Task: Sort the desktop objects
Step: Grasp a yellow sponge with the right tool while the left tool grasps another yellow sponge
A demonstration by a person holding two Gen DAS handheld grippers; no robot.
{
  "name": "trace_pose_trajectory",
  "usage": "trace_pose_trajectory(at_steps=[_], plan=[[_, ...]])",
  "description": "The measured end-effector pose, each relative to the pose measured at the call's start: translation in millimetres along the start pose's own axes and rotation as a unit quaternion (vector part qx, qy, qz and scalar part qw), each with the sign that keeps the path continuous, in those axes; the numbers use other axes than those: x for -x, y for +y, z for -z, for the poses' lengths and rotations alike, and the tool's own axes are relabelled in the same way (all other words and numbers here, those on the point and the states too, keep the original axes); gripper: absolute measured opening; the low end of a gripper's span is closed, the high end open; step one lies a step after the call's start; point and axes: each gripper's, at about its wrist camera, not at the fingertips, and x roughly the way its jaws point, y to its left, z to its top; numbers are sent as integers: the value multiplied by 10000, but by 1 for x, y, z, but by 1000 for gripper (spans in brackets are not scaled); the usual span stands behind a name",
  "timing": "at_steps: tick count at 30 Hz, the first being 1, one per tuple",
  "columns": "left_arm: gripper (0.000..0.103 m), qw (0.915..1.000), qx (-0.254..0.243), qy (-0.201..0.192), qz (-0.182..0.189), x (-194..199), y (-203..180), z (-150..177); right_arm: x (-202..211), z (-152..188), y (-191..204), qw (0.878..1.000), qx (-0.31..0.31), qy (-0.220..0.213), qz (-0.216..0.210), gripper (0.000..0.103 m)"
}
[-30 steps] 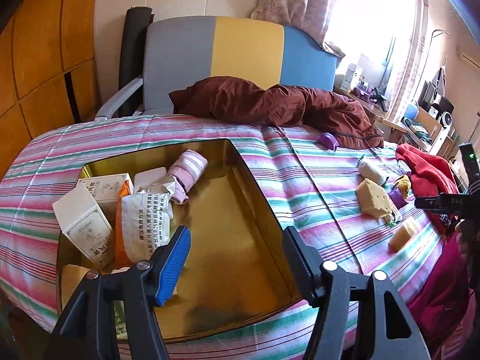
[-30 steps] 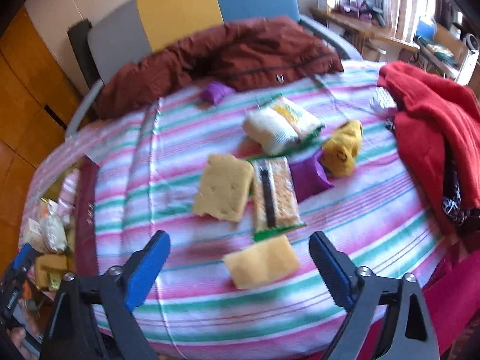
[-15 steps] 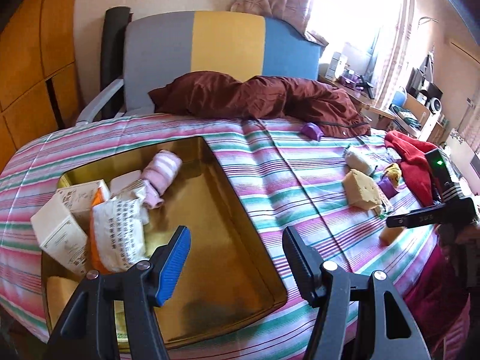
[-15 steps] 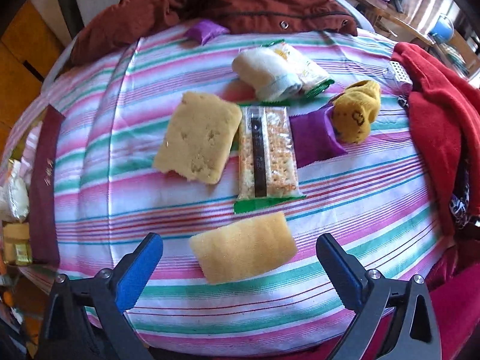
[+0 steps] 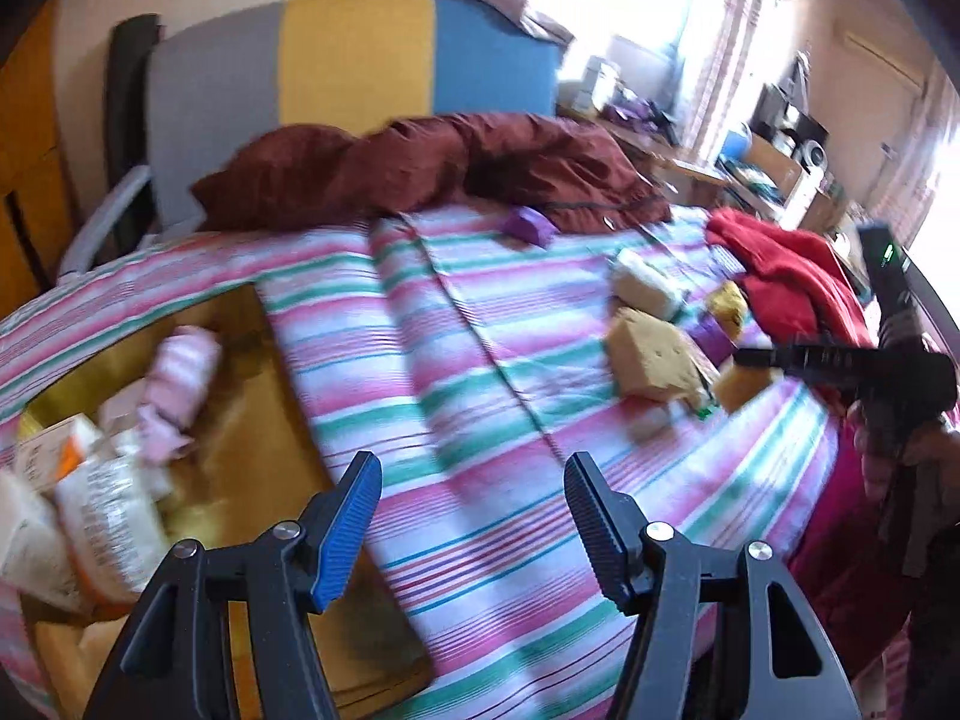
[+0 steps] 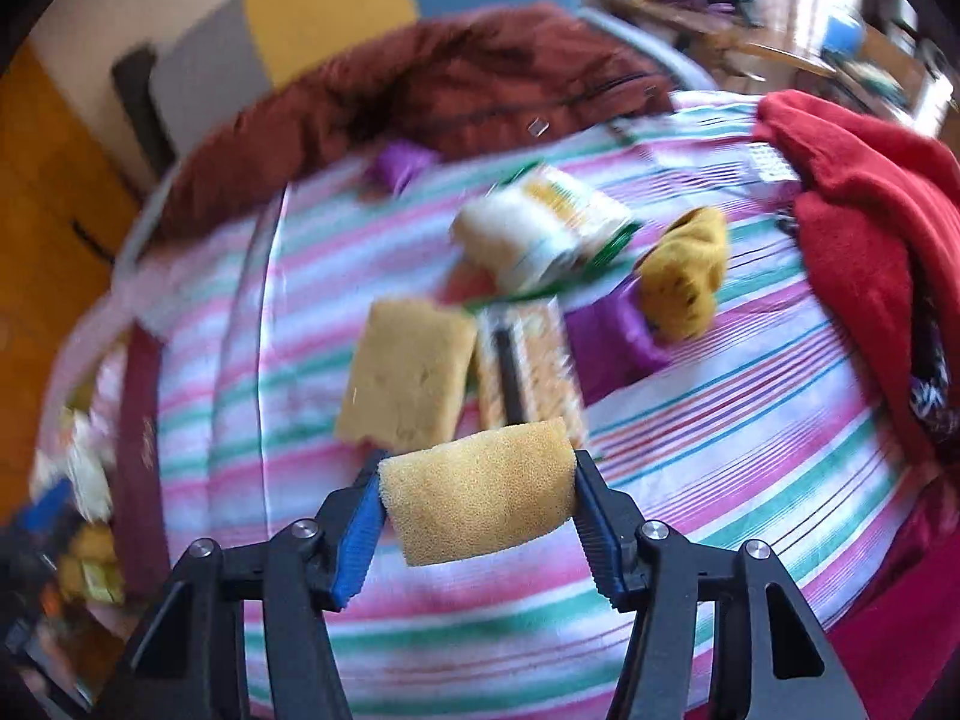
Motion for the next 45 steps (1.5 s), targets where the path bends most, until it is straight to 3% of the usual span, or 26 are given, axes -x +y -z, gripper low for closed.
trace_pose_trajectory(at_steps=[7, 11, 17, 19, 22, 29, 30, 31, 33, 37, 45], plan=[[64, 9967, -366, 456, 567, -47, -53, -20, 20, -12, -16, 9958, -534, -729, -112, 60], [65, 9944, -601, 562, 668, -70, -83, -33, 25, -14, -19, 9936, -661, -917, -92, 60], [84, 9921, -725, 675, 775, -104, -117, -54, 32, -14, -22, 9919, -665, -1071, -134, 60], [84, 9915, -755, 665, 822, -112, -127, -60, 32, -14, -25, 9915, -715, -1072, -201, 60], [86, 9918, -946, 600, 608, -126, -142, -68, 30, -16, -29, 9914, -770, -1006, -328, 60], [86, 9893, -1142, 898, 122, -166, -150, -69, 29, -17, -33, 9900, -852, -988, -535, 61], [84, 9895, -1107, 921, 84, -168, -147, -69, 28, -17, -33, 9901, -846, -977, -550, 61], [76, 9901, -1024, 958, 88, -172, -142, -68, 28, -18, -33, 9903, -833, -968, -552, 61], [61, 9894, -839, 1080, 484, -176, -135, -66, 27, -18, -31, 9909, -787, -949, -533, 61], [57, 9892, -1037, 892, 530, -164, -136, -58, 24, -18, -27, 9923, -692, -896, -493, 61], [56, 9937, -752, 683, 472, -129, -104, -40, 15, -16, -12, 9963, -311, -660, -455, 62]])
